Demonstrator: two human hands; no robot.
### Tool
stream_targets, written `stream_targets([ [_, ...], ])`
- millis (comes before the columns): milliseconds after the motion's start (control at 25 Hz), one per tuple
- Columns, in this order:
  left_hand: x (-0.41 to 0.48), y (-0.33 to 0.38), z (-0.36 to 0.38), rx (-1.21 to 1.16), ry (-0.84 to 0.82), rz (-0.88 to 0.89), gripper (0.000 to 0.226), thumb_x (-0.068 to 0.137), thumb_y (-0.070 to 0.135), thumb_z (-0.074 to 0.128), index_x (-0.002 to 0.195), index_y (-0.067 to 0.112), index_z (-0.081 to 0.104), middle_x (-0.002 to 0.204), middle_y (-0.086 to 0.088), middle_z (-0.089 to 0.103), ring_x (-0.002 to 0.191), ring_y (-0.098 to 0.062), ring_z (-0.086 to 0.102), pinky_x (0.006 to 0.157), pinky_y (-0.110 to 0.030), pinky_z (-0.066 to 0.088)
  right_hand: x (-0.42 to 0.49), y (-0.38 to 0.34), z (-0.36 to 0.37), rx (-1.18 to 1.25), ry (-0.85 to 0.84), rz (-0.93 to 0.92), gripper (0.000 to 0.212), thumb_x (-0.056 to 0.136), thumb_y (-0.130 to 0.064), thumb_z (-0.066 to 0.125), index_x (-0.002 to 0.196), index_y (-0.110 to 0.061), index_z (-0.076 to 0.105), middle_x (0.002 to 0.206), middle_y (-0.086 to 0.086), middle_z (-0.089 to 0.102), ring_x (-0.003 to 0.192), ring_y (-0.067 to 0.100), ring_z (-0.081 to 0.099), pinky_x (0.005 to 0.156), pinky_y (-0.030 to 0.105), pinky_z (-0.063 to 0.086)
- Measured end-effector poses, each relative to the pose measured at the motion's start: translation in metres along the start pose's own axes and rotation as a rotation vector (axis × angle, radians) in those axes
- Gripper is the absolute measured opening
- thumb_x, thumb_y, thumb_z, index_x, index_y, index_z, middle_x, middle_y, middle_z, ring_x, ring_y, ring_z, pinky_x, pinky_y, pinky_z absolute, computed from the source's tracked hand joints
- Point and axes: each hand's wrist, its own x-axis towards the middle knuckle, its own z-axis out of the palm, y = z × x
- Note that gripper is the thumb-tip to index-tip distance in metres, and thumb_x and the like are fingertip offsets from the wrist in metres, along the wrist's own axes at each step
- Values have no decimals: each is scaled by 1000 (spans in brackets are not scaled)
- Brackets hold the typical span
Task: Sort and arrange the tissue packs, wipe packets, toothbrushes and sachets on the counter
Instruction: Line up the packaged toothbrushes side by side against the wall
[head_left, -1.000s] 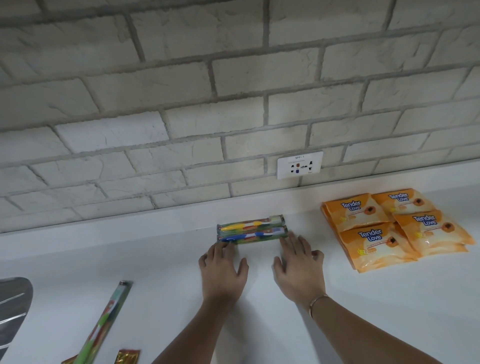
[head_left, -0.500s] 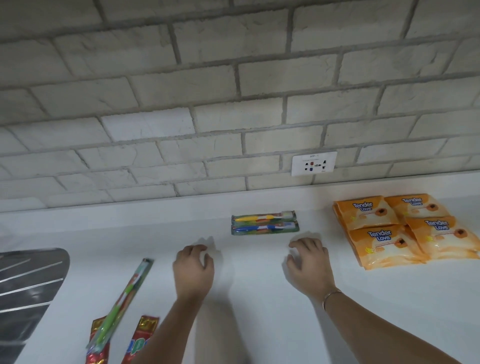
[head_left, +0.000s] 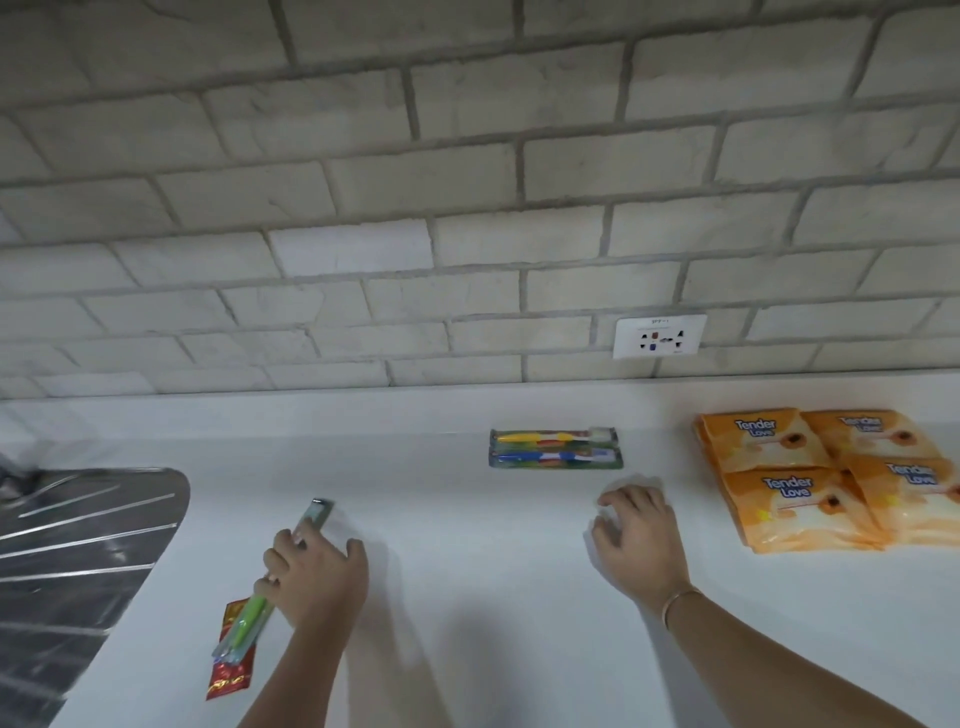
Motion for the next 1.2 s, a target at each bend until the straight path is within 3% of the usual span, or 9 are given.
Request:
stream_targets([
  [80,-1,9,3,10,6,39,59,88,45,53,133,8,45,129,-18,52,118,-39,47,102,-58,38,0,1,1,-6,3,-11,30,80,-37,52,97,-22,71,101,-5,68,100,23,58,83,39,49],
  [320,-53,83,18,-49,-50,726,59,88,45,53,143,21,51,135,-4,59,119,-28,56,100,-52,45,2,3,1,15,-15,5,26,81,-33,58,102,-23,70,104,-6,68,102,20,56,84,38,47],
  [440,-97,128,24,-95,-63,920,63,82,47,54,140,21,56,131,-2,62,115,-28,60,94,-49,50,2,3,3,27,-17,11,24,81,-31,62,102,-24,70,103,-7,67,102,21,57,84,38,47],
  [560,-129,161,30,-200,-106,983,65,81,38,56,143,18,51,136,1,60,124,-23,56,105,-45,45,2,3,2,56,-10,9,24,80,-27,65,103,-24,72,102,-7,66,100,20,56,84,40,48],
  [680,-136,172,37,-296,-126,1021,69,83,28,55,150,16,42,149,1,52,139,-18,46,119,-38,29,0,2,0,40,4,-7,23,79,-25,67,101,-25,73,101,-7,66,99,19,55,81,38,48],
  [800,-128,167,42,-407,-106,1046,70,85,22,58,152,16,40,155,-1,46,147,-18,34,122,-33,19,0,-2,-2,13,18,-12,26,77,-23,69,102,-27,74,102,-6,66,99,19,54,80,35,47],
  [880,-122,159,46,-420,-56,1021,64,81,23,59,144,15,51,148,-4,53,142,-24,42,119,-40,30,0,-3,-2,-28,8,4,28,75,-25,69,103,-28,73,105,-7,66,102,18,54,82,35,46],
  [1040,-100,145,51,-289,101,992,48,77,27,58,123,16,68,120,-4,69,108,-28,65,94,-45,52,0,-5,-3,-86,-30,13,26,79,-29,65,103,-28,71,109,-9,66,106,17,54,85,37,47],
  [1200,-79,149,49,-208,99,1073,49,78,26,66,127,20,68,130,0,67,119,-26,63,97,-44,50,3,-6,-1,-142,-48,62,31,78,-31,60,107,-31,70,110,-9,66,105,19,55,83,38,45],
])
